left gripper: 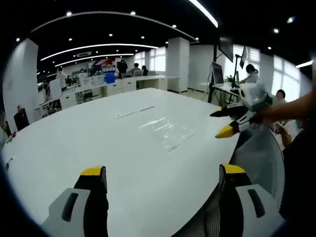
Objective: Open the resealable bag by pulling the two sides of the seal apart until the entire bag opening is separated and visibly accessible.
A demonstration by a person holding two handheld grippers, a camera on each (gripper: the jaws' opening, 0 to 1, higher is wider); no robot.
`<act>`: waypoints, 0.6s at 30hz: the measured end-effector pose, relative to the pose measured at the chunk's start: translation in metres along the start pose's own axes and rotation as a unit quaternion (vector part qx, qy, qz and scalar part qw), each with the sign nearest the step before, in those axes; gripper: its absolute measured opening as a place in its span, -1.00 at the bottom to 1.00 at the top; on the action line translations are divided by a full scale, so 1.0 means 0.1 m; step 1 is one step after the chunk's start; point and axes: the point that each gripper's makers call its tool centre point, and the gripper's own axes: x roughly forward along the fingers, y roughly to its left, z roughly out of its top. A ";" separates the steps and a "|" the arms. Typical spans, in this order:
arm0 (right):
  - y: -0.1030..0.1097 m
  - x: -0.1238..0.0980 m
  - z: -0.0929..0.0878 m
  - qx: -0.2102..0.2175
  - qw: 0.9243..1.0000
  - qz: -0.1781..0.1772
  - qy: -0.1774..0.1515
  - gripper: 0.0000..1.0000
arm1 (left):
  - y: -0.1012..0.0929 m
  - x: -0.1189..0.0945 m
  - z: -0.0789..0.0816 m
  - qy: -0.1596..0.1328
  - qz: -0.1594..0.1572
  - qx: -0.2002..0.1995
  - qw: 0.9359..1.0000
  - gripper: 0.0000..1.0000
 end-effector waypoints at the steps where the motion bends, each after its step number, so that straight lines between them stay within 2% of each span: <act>1: 0.00 0.02 0.00 -0.006 1.000 0.002 0.002 0.41 | 0.00 0.00 0.00 0.000 0.001 0.000 1.000 0.85; 7: -0.05 0.17 0.02 -0.037 0.999 0.007 0.014 0.33 | 0.02 0.01 0.00 0.000 0.007 0.000 1.000 0.83; 18: -0.09 0.45 -0.03 -0.055 0.998 0.004 0.023 0.15 | -0.03 0.04 0.03 0.005 0.002 0.001 1.000 0.81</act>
